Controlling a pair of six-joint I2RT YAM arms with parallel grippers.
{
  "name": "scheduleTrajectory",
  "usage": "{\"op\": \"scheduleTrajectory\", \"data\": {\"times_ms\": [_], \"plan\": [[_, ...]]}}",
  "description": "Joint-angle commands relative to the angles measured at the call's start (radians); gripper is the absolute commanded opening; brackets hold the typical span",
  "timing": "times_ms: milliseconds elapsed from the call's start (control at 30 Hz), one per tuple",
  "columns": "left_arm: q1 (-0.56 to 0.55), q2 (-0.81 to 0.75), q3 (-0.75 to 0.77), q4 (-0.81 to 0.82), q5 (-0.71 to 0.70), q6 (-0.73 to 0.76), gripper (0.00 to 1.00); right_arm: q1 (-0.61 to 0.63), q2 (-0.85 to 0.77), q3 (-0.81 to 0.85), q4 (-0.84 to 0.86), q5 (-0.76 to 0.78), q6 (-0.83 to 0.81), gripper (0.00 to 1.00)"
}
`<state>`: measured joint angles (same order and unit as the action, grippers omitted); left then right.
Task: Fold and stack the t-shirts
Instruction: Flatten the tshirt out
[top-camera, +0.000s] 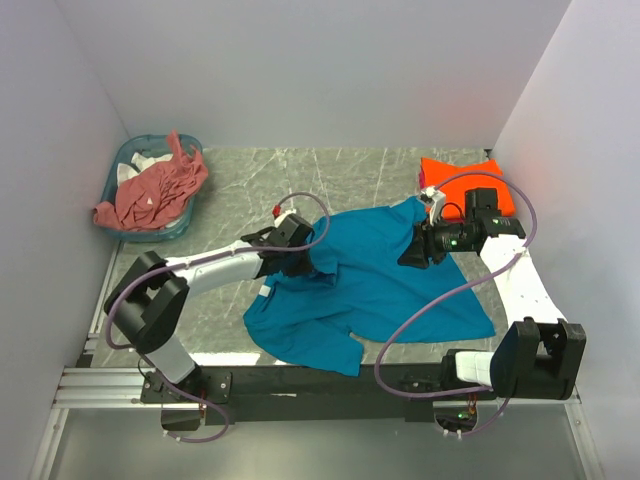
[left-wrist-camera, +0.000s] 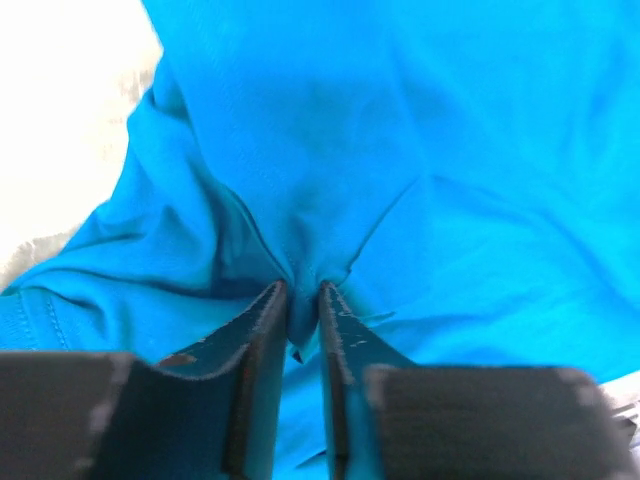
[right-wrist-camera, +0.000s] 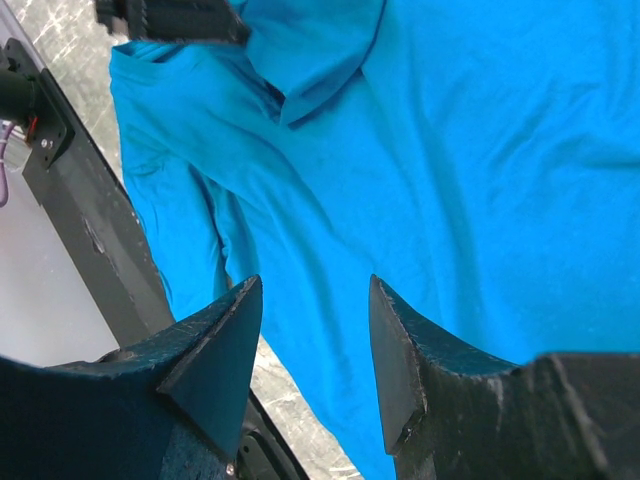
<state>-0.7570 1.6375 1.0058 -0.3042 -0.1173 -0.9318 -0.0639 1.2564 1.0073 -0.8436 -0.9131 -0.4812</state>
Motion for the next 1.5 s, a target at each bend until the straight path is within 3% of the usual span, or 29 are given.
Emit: {"op": "scheduleTrajectory", "data": {"times_ms": [0, 200, 433, 567, 667, 867, 900, 1100, 1367, 1467], "plan": [[0.018, -0.054, 0.048, -0.004, -0.036, 0.039, 0.23, -0.007, -0.018, 0.008, -0.005, -0.03, -0.014, 0.54], [0.062, -0.057, 0.034, 0.014, 0.022, 0.071, 0.0, -0.008, -0.017, 0.008, -0.006, -0.032, -0.016, 0.54], [0.148, -0.07, 0.045, 0.024, 0.044, 0.125, 0.0, -0.01, -0.018, 0.011, -0.008, -0.03, -0.016, 0.54], [0.273, -0.048, 0.125, 0.01, 0.024, 0.195, 0.0, -0.01, -0.014, 0.013, -0.005, -0.021, -0.016, 0.54], [0.39, 0.013, 0.232, 0.013, 0.036, 0.261, 0.0, -0.01, -0.005, 0.02, -0.002, -0.004, -0.016, 0.54], [0.547, 0.305, 0.62, -0.07, 0.044, 0.384, 0.0, -0.01, 0.015, 0.04, 0.001, 0.025, -0.014, 0.54], [0.556, 0.336, 0.716, -0.084, 0.035, 0.399, 0.0, -0.01, 0.015, 0.04, 0.005, 0.031, -0.013, 0.54], [0.619, 0.542, 0.969, -0.159, 0.027, 0.49, 0.01, -0.008, 0.055, 0.074, 0.015, 0.115, -0.007, 0.54], [0.642, 0.709, 1.137, -0.207, 0.033, 0.545, 0.01, -0.008, 0.269, 0.292, 0.009, 0.282, -0.04, 0.54], [0.648, 0.707, 1.163, -0.22, 0.013, 0.548, 0.21, -0.002, 0.331, 0.346, -0.023, 0.254, -0.074, 0.54]]}}
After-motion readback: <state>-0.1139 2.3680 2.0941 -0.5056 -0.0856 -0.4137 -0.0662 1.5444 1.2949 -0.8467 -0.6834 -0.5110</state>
